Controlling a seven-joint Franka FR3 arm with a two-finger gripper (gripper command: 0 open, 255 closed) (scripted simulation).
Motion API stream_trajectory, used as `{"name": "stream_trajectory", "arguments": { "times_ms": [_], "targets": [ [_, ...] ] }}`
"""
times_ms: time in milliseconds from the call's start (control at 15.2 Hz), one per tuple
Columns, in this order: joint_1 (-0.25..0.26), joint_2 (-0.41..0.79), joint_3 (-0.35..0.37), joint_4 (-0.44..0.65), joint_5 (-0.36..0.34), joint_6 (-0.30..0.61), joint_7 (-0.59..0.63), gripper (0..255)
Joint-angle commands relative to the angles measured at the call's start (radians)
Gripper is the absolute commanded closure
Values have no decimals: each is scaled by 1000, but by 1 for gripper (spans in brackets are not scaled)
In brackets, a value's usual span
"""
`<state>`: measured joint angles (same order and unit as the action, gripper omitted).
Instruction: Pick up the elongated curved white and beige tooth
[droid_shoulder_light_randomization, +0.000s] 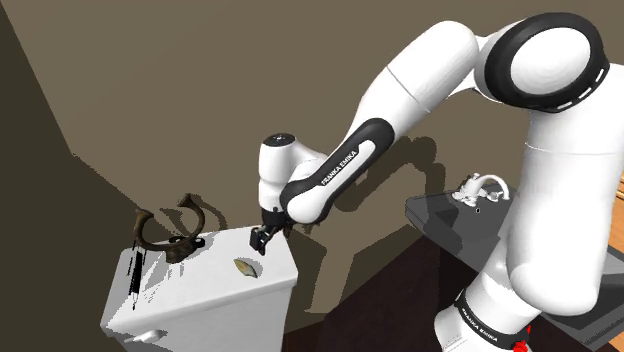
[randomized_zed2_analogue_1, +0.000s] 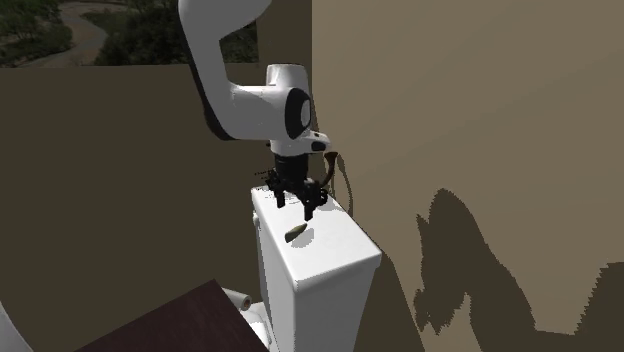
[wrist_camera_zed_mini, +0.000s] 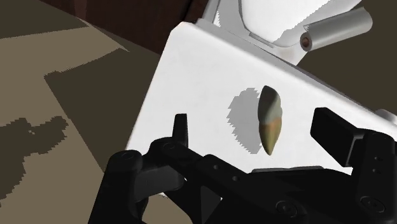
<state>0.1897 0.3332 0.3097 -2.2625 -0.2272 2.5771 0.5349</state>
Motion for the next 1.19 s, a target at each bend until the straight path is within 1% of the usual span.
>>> {"name": "stream_trajectory", "arguments": {
  "times_ms": [0, 264, 462, 924, 1122],
  "targets": [
    [34, 78, -21, 65, -48, 18, 39, 0],
    [106, 229, -67, 203, -118, 44, 94, 0],
    [155, 338, -96, 317, -151, 52, 120, 0],
    [178, 422, -126, 350, -175, 104, 140, 0],
    [180, 429, -128, 353, -177, 108, 142, 0]
  ]
}}
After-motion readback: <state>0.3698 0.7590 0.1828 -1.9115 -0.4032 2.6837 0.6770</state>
